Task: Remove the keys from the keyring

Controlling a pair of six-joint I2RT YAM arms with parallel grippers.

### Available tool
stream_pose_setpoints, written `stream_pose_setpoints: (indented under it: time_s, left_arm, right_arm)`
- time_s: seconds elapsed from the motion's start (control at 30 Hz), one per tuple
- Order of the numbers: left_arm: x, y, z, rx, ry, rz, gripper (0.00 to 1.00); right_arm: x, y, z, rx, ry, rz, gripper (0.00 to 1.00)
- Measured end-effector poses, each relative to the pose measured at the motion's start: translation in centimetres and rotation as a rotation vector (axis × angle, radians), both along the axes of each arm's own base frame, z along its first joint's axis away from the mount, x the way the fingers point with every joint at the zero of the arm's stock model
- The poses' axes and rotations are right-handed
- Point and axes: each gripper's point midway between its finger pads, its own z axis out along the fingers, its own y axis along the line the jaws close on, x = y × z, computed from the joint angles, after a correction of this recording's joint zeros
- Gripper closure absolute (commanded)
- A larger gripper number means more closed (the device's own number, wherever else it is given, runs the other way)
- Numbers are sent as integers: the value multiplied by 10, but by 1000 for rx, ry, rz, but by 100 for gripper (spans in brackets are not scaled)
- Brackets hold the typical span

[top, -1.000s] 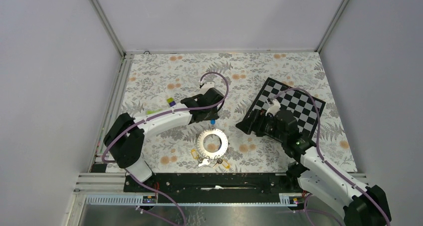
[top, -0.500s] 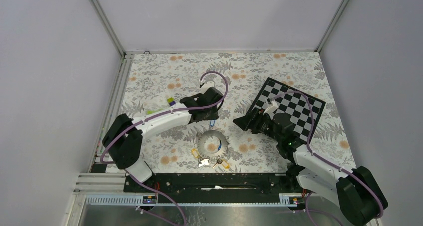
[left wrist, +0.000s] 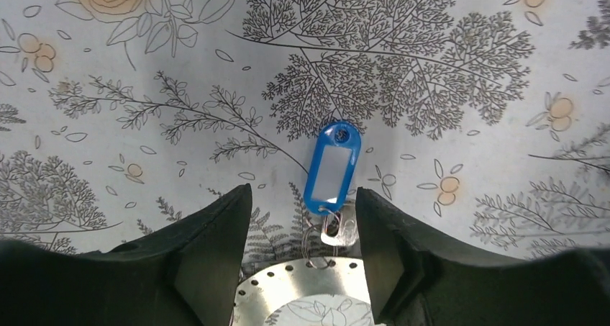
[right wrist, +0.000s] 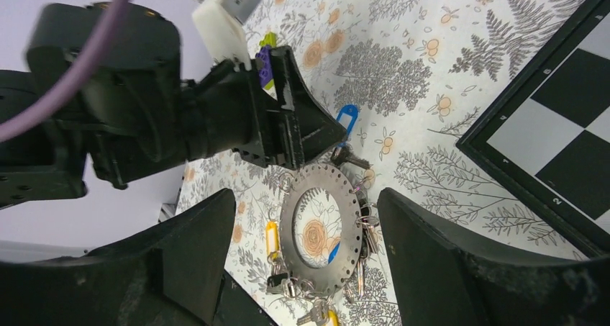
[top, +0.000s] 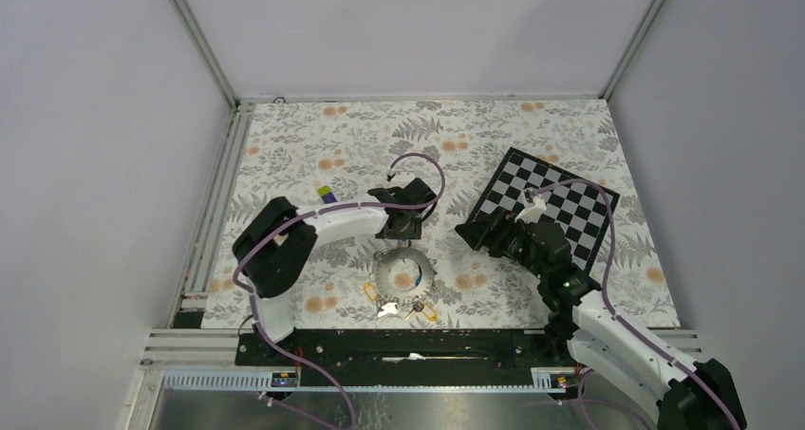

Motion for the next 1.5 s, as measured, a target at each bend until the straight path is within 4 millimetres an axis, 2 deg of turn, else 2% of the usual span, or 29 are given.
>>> stream_pose_setpoints:
  time_s: [0.2, 0.33, 0.67, 0.8, 0.97, 1.13, 1.3, 1.5]
  left_arm:
    - [6, -6, -14, 27, 19, 0, 40]
    - [9, -8, -14, 22, 14, -2, 42]
    - [17, -17, -17, -41, -8, 4, 80]
    - [17, -18, -15, -51, -15, 2, 90]
    - [19, -18, -14, -62, -19, 5, 91]
    - [18, -16, -11, -62, -18, -1, 100]
    - [18, -17, 0, -79, -31, -6, 100]
    - [16, -14, -2, -70, -22, -7, 100]
  right_arm:
    - [-1, -9, 6, -4, -19, -40, 20]
    - [-2, -10, 6, -6, -20, -45, 20]
    - [-2, -14, -1, -31, 4, -59, 20]
    - [-2, -15, -2, -35, 6, -63, 20]
    - [-2, -15, -3, -37, 7, -64, 19]
    - [-2, -15, -3, -36, 7, -65, 18]
    - [-2, -15, -4, -35, 14, -66, 17]
    - [-2, -15, -5, -32, 20, -68, 17]
